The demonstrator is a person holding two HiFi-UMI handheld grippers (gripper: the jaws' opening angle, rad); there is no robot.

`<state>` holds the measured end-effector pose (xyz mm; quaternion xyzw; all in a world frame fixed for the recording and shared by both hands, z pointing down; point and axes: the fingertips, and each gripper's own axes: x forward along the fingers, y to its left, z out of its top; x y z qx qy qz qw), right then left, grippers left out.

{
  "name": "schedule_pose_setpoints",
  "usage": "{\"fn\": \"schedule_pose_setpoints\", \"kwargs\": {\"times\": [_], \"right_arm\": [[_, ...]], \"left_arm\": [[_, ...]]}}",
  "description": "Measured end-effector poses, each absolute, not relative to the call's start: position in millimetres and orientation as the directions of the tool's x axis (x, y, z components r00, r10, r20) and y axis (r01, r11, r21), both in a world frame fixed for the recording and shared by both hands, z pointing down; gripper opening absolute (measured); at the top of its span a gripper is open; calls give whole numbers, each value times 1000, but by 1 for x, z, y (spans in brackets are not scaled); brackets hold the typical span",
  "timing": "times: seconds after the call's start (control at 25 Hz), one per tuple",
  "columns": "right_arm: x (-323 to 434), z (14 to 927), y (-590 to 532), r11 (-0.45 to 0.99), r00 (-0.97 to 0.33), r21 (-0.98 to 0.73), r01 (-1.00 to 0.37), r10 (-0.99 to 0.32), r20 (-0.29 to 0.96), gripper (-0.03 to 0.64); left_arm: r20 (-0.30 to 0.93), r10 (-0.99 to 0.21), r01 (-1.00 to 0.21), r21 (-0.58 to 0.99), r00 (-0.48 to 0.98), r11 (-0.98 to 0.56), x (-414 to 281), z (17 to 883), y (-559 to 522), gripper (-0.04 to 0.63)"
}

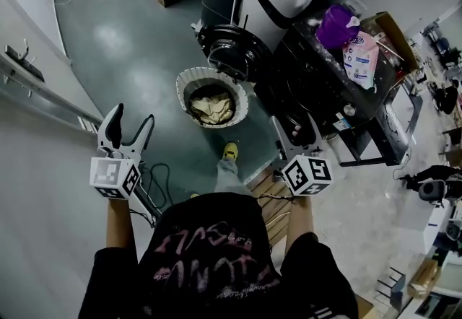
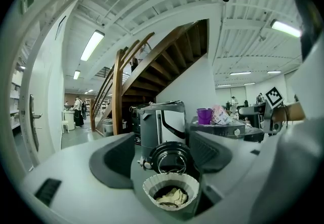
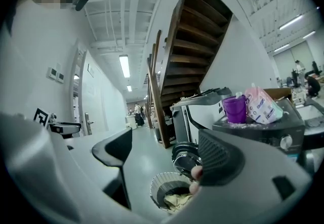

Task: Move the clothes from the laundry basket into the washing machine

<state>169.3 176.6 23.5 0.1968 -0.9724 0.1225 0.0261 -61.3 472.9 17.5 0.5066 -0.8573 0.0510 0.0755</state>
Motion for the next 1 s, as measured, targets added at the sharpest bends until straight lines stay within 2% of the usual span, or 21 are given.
{"fn": "schedule_pose_setpoints", "kwargs": {"times": [0.32, 0.56, 0.76, 1.0], "right_arm": [[108, 50, 99, 906, -928, -216, -365, -334, 164, 408], [57, 69, 40, 942, -945, -158, -297, -265, 194, 403], [17, 89, -9, 936, -951, -225, -269, -220, 219, 402], [-18, 101, -47, 933, -953, -264, -246, -184, 239, 400]], "left_arm": [[242, -845, -872, -7, -476, 489, -115, 38, 396, 337], [284, -836, -874, -15, -470, 486, -152, 53, 322, 337], [346, -811, -870, -40, -473, 491, -175, 68, 275, 337], [403, -788, -858, 12, -466, 514, -194, 86, 240, 337]]}}
